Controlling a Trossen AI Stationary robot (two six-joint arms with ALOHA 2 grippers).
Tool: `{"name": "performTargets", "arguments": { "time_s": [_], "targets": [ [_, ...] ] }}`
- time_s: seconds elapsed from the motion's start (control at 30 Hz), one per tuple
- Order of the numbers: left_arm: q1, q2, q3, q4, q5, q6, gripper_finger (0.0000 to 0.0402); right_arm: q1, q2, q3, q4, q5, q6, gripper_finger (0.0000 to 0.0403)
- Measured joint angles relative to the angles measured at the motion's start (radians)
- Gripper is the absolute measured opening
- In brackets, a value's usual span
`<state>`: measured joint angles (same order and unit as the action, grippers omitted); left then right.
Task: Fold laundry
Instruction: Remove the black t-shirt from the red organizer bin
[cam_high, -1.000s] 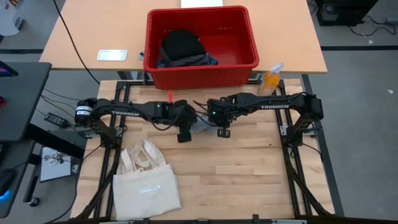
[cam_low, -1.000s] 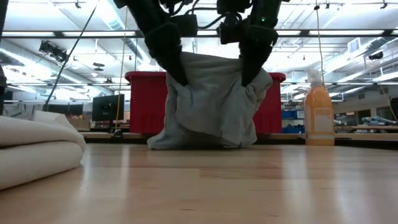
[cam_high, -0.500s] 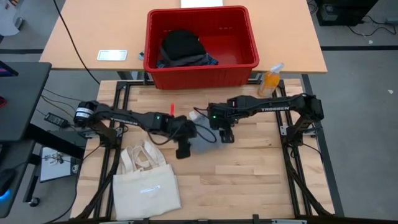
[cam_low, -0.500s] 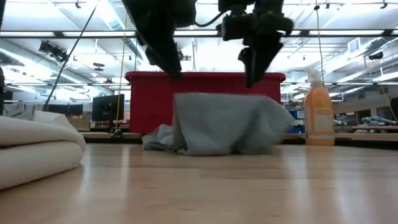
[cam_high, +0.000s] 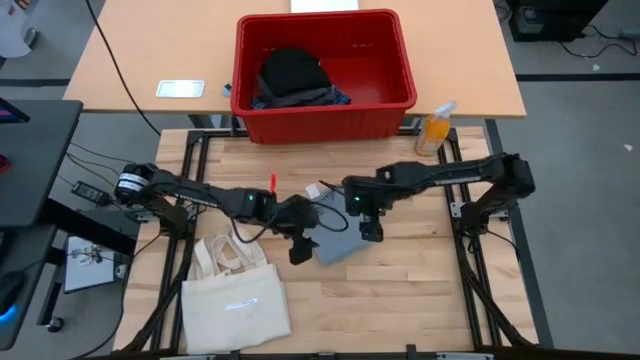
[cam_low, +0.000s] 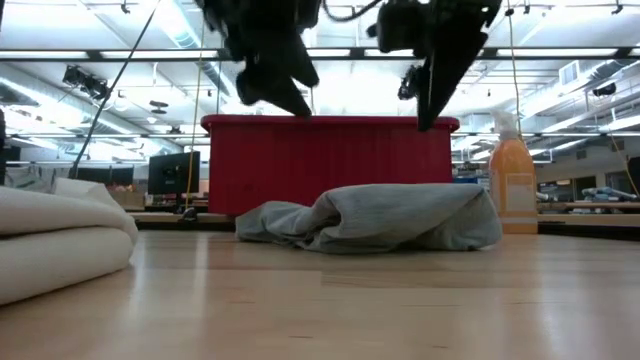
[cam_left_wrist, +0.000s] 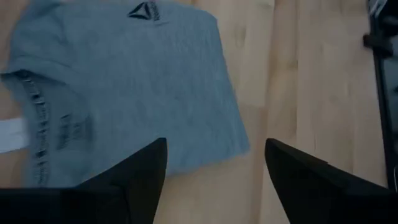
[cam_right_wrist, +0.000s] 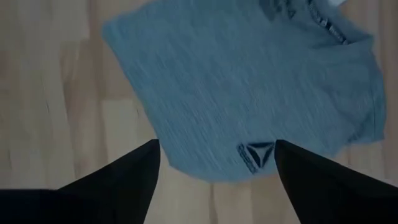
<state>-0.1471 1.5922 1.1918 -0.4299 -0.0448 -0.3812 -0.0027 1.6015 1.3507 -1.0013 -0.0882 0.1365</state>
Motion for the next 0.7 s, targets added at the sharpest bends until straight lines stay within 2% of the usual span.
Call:
{"name": "performTargets", "arguments": {
  "time_s": [0.23, 0.3, 0.5, 0.7],
  "targets": [
    [-0.036, 0.005, -0.232, 0.469, -0.148, -0.144, 0.0242, 0.051, -0.169, -0.291, 0.374, 0.124, 0.247, 0.0289],
    [-0.034, 0.01, -0.281, 0.553, -0.179, -0.176, 0.0234, 0.061, -0.194, -0.366, 0.471, 0.135, 0.306, 0.0282],
    [-0.023, 0.011, -0.344, 0.595, -0.189, -0.281, 0.0214, 0.067, -0.215, -0.473, 0.551, 0.131, 0.413, 0.0267],
    [-0.025, -0.01, -0.306, 0.662, -0.17, -0.286, 0.0196, 0.035, -0.215, -0.403, 0.522, 0.084, 0.359, 0.0256]
  ]
}}
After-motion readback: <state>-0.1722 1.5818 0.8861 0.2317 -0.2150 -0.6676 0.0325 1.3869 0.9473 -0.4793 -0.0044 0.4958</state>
